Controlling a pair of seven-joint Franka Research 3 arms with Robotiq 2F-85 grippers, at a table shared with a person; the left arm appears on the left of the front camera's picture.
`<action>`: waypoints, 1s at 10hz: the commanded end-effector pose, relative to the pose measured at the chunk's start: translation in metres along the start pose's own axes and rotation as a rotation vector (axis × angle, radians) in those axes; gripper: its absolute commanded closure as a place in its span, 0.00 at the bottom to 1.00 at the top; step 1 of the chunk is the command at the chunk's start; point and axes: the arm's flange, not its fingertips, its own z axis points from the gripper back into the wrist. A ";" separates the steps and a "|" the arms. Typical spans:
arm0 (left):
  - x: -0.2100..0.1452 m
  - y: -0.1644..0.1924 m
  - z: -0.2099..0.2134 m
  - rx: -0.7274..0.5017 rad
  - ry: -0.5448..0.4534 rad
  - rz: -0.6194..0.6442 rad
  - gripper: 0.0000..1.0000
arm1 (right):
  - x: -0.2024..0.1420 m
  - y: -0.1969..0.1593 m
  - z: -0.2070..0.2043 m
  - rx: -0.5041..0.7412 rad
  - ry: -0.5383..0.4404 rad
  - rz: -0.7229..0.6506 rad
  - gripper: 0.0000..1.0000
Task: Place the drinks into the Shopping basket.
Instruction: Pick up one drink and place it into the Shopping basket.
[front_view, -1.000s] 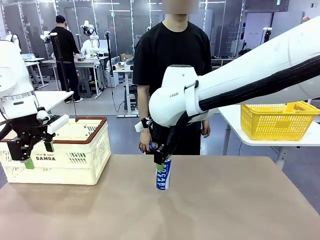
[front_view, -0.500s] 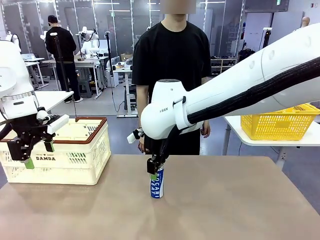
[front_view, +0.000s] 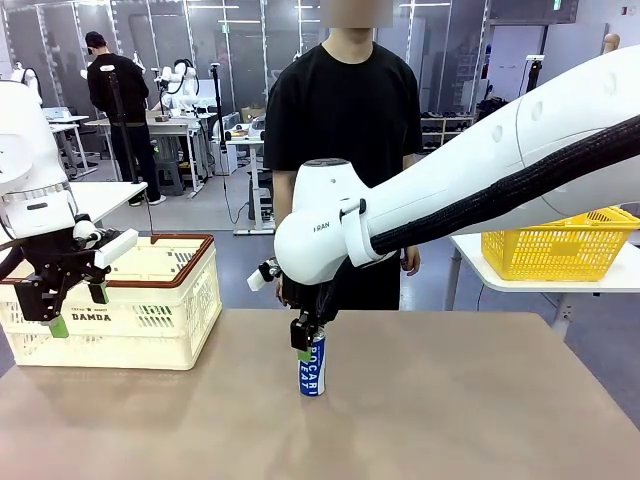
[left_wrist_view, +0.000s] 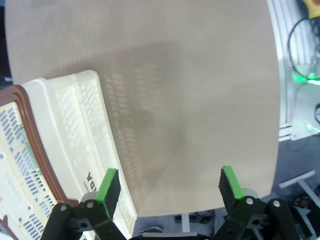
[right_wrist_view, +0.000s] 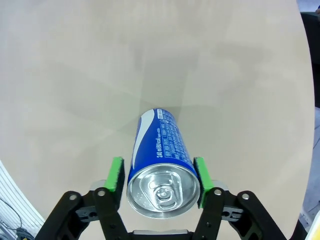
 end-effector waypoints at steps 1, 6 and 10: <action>0.001 0.000 0.001 0.003 0.014 0.016 0.00 | 0.005 0.003 -0.004 -0.046 0.031 -0.004 0.02; 0.001 0.000 0.001 0.003 0.014 0.016 0.00 | -0.004 0.008 0.008 -0.019 0.083 0.016 0.00; 0.001 0.000 0.001 0.003 0.014 0.016 0.00 | -0.082 -0.003 0.066 0.011 0.045 0.012 0.00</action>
